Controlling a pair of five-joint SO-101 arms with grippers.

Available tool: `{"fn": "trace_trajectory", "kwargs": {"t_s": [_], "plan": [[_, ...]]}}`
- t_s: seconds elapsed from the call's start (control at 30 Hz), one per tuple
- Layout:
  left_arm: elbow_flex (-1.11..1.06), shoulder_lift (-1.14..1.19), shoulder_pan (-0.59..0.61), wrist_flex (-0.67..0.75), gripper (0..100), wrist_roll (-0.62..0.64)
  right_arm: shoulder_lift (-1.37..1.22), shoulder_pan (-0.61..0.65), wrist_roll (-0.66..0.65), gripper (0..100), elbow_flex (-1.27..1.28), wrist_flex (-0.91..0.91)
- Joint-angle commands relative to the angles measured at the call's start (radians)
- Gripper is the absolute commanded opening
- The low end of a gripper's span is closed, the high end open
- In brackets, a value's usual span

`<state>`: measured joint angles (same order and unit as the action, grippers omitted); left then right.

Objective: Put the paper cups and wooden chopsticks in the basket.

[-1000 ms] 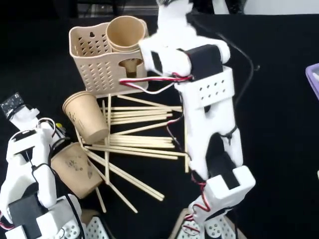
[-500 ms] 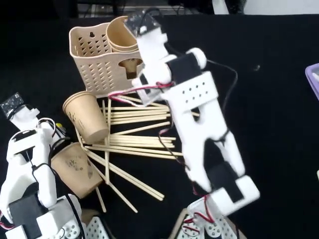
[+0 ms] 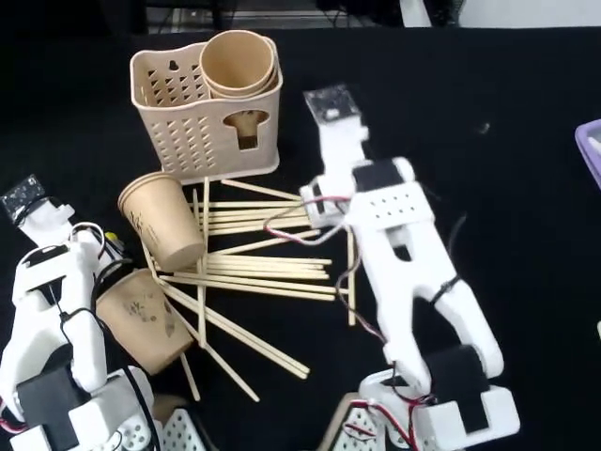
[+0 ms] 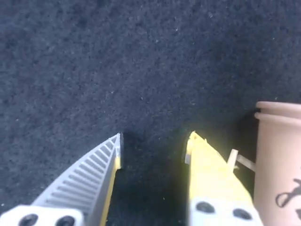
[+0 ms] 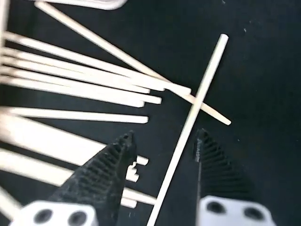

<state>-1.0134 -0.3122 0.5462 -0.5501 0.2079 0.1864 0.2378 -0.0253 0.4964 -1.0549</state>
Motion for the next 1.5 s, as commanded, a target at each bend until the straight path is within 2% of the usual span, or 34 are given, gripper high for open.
{"fn": "trace_trajectory", "kwargs": {"t_s": [0.0, 0.2, 0.33, 0.57, 0.73, 0.83, 0.93, 1.03, 1.17, 1.47], "plan": [[0.03, -0.008, 0.005, 0.012, 22, 0.005, 0.05, -0.038, 0.008, 19.8, 0.137, 0.192], [0.084, -0.02, 0.019, -0.015, 22, 0.003, 0.05, -0.061, 0.003, 19.8, 0.386, 0.535], [0.223, -0.009, 0.054, -0.169, 22, 0.0, 0.05, -0.06, 0.002, 19.8, 0.415, 0.588], [0.447, -0.009, 0.027, -0.598, 22, -0.35, 0.05, -0.055, 0.002, 19.8, 0.42, 0.589], [0.673, -0.009, -0.005, -0.888, 22, -0.496, 0.05, -0.054, 0.002, 19.8, 0.421, 0.591], [0.774, -0.009, -0.065, -1.028, 22, -0.595, 0.05, -0.054, 0.002, 19.8, 0.423, 0.591], [0.788, -0.008, -0.148, -1.122, 22, -0.723, 0.05, -0.054, 0.002, 19.8, 0.423, 0.591], [0.736, -0.008, -0.209, -1.149, 22, -0.83, 0.05, -0.054, 0.002, 19.8, 0.424, 0.591], [0.662, -0.008, -0.223, -1.125, 22, -0.944, 0.05, -0.054, 0.002, 19.8, 0.424, 0.588], [0.605, -0.008, -0.229, -1.079, 22, -0.964, 0.05, -0.054, 0.002, 19.8, 0.424, 0.588]]}}
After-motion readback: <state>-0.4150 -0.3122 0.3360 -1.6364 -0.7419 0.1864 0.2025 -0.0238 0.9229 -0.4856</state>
